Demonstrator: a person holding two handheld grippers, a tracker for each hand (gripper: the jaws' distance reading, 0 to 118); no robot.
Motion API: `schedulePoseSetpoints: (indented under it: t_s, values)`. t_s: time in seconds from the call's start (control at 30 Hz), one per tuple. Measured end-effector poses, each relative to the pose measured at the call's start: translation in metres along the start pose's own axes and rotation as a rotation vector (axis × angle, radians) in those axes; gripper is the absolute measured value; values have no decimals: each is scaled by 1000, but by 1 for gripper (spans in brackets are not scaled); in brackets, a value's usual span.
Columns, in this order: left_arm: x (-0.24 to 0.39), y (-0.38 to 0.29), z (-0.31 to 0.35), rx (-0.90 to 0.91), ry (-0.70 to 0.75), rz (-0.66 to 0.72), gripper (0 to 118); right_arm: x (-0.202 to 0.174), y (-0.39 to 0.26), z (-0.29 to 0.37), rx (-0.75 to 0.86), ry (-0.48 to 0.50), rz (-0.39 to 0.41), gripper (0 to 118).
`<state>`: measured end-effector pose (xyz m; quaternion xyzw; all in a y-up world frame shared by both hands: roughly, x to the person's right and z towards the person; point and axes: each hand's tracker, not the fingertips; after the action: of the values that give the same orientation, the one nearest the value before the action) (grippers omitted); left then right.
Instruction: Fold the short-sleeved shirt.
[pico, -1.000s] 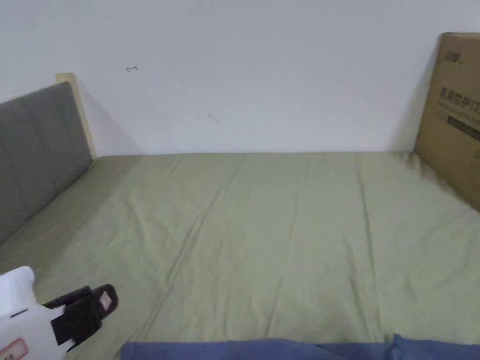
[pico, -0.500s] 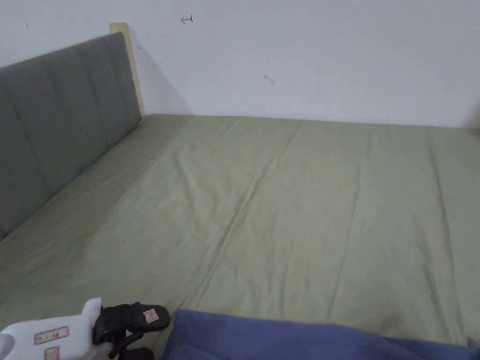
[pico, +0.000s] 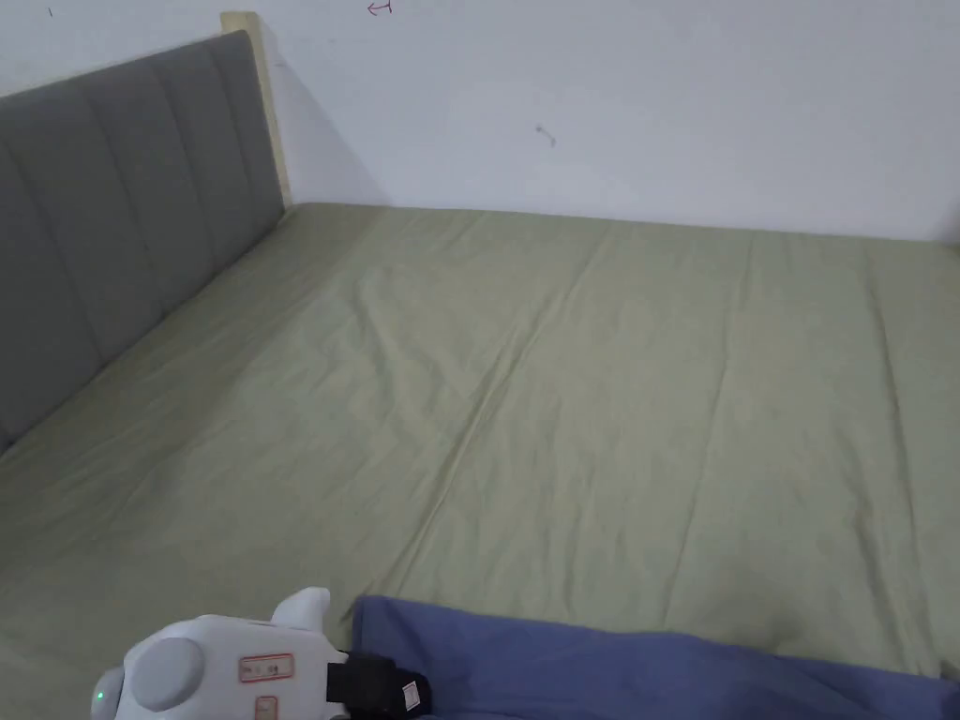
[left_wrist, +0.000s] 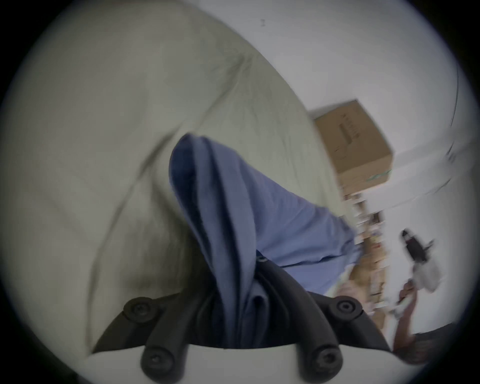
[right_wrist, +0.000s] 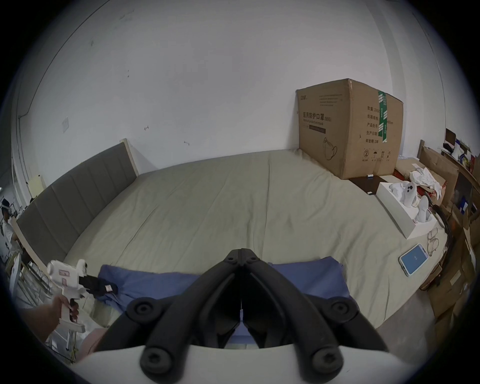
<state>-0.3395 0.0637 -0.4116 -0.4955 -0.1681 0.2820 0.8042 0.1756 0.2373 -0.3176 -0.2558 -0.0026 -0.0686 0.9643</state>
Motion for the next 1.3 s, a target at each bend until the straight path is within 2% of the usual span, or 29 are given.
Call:
schedulePoseSetpoints:
  t_s: [0.07,0.1,0.2,0.23,0.27,0.3,0.33,0.37,0.4,0.5,0.53,0.57,0.6,0.63,0.67,0.87,0.9,0.93,0.97,1.0,1.2,1.3]
  values:
    - [39,-6,15,20,207,-211,5,3,-3,2,-10,6,-5,0]
    - [60,-12,22,33,346,-372,5,4,-4,3,-15,12,-14,0]
    - [107,-49,15,68,913,-835,4,9,-9,7,-28,35,-46,0]
    - [115,-55,14,77,931,-876,4,11,-11,8,-33,40,-53,0]
    - [123,-53,20,65,855,-817,4,13,-12,9,-39,47,-57,0]
    - [133,-50,26,61,624,-653,4,15,-14,11,-43,52,-59,0]
    - [147,-47,27,53,469,-524,4,14,-16,15,-47,55,-59,0]
    - [161,-46,23,64,381,-458,4,17,-18,17,-51,59,-62,0]
    - [180,-48,12,60,318,-437,4,21,-18,19,-54,63,-72,0]
    - [230,-41,-22,0,173,-500,5,34,-22,28,-53,69,-110,0]
    - [241,-38,-38,-30,108,-469,7,38,-23,30,-53,66,-117,0]
    - [248,-36,-55,-74,61,-432,16,42,-23,33,-54,63,-124,0]
    - [254,-33,-71,-118,-4,-409,42,46,-24,36,-56,59,-129,0]
    - [256,-32,-86,-162,-27,-383,93,51,-25,38,-58,54,-135,0]
    - [257,-33,-97,-200,-9,-361,110,55,-25,40,-60,51,-140,0]
    - [241,-31,-62,-69,34,-320,105,78,-31,46,-56,31,-188,0]
    - [237,-31,-53,-50,57,-306,99,81,-32,44,-58,31,-202,0]
    - [231,-31,-45,-30,54,-290,66,84,-33,42,-62,31,-211,0]
    - [227,-31,-38,-11,50,-280,25,85,-33,40,-66,32,-218,0]
    - [226,-32,-36,-5,49,-274,1,86,-33,38,-68,33,-221,0]
    - [253,-45,-83,-50,45,-360,1,89,-36,38,-65,46,-225,0]
    - [271,-51,-135,-165,139,-392,1,90,-40,39,-74,23,-187,0]
